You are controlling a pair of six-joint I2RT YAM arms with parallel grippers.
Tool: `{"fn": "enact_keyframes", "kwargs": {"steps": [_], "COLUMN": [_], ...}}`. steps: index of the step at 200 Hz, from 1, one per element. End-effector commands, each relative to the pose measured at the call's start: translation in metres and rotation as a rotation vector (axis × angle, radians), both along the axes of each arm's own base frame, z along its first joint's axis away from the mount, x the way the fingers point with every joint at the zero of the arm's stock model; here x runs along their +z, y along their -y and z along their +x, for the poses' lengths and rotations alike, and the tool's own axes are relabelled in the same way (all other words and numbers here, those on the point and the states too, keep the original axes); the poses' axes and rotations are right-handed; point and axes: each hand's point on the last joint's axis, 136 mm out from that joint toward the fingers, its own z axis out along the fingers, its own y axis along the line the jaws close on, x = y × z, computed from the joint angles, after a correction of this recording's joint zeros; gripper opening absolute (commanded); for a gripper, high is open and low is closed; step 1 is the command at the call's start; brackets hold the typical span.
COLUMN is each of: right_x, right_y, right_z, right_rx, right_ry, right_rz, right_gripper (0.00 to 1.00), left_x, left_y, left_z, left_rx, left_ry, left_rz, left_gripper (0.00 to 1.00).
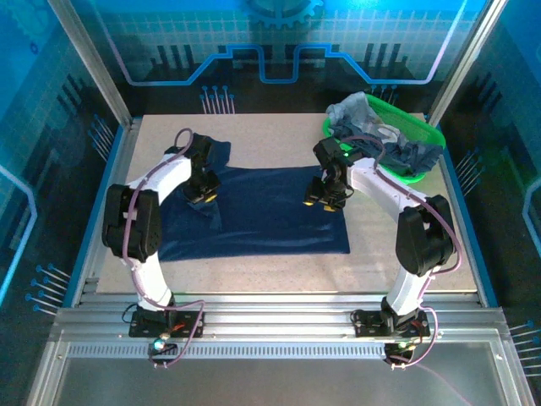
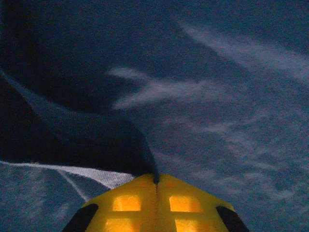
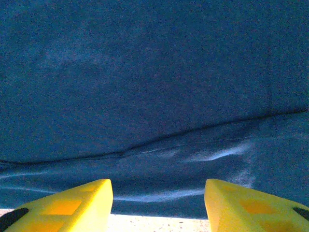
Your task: Fold and stack the t-shirts
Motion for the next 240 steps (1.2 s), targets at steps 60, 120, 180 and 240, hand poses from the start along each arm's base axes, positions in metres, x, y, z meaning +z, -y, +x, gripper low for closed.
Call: {"fn": "enact_keyframes", "kwargs": {"steps": [60,120,180,240], "right_x": [-0.005,-0.014,-0.055,-0.102], "right_y": [0.0,0.009,0.028,0.068], "right_z": [0.004,0.0,-0.016,-0.049], "right_rx": [0.014,0.0,-0.04,-0.151], "right_ry": [-0.036,-0.036,-0.108,-0.323], "right_rz": [0.001,-0.025,-0.045,-0.179], "right_gripper": [0.56,0.54,0.44,0.4], "left_x": [-0.011,0.034,-0.025,-0.052], "left_y": [0.024,-0.013,-0.069,-0.095], "left_z": [0.007,-0.039,-0.102,-0.13], "left_rx": [-0.215,-0.03,0.349,0.497], "left_ry": [-0.051,-0.014,-0.153,-0.278], "left_rz": [0.103,0.131,-0.129,0.022], "left_gripper": [0.33,0.46,0.3,0.31]}}
